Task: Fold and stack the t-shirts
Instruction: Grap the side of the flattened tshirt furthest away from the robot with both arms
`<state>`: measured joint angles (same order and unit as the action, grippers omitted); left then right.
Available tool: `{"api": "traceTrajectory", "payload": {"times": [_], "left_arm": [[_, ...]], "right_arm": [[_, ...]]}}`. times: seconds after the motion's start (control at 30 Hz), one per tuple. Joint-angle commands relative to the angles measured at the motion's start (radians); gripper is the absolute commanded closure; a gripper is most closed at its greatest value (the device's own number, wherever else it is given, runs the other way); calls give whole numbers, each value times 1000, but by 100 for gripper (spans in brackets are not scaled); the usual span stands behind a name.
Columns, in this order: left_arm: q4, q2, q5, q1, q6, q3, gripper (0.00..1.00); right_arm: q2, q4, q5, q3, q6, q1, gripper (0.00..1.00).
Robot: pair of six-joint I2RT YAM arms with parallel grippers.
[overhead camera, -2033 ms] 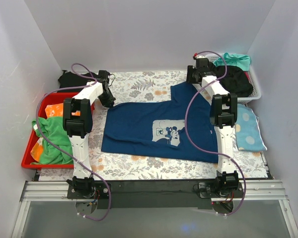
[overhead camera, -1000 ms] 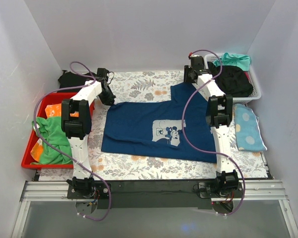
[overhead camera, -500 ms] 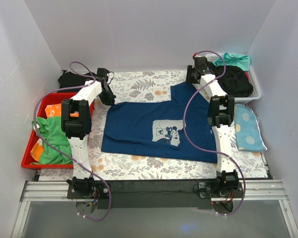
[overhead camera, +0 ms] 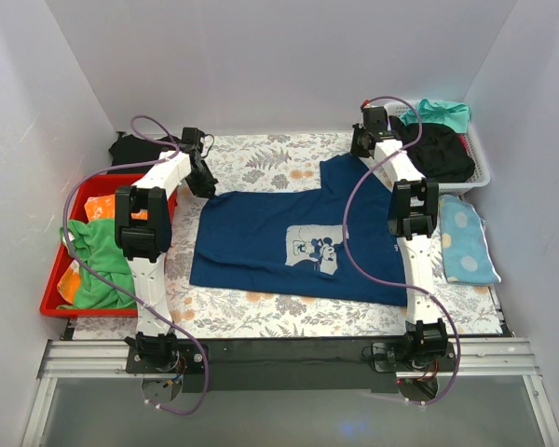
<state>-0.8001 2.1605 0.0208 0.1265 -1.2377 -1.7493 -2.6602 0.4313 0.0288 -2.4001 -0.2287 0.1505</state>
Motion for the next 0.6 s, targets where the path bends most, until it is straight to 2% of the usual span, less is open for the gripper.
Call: {"api": "traceTrajectory", "payload": {"times": [0.0, 0.1, 0.2, 0.57], "left_arm": [[4, -59, -12, 2, 3, -32, 100], [6, -62, -7, 4, 6, -27, 100], [6, -64, -4, 2, 6, -24, 100], [-4, -67, 10, 2, 23, -64, 100]], "right_arm": [[-1, 64, -20, 24, 15, 17, 80], [-4, 89, -21, 32, 19, 24, 84], [-4, 107, -18, 38, 3, 24, 99], [153, 96, 129, 52, -40, 24, 99]]}}
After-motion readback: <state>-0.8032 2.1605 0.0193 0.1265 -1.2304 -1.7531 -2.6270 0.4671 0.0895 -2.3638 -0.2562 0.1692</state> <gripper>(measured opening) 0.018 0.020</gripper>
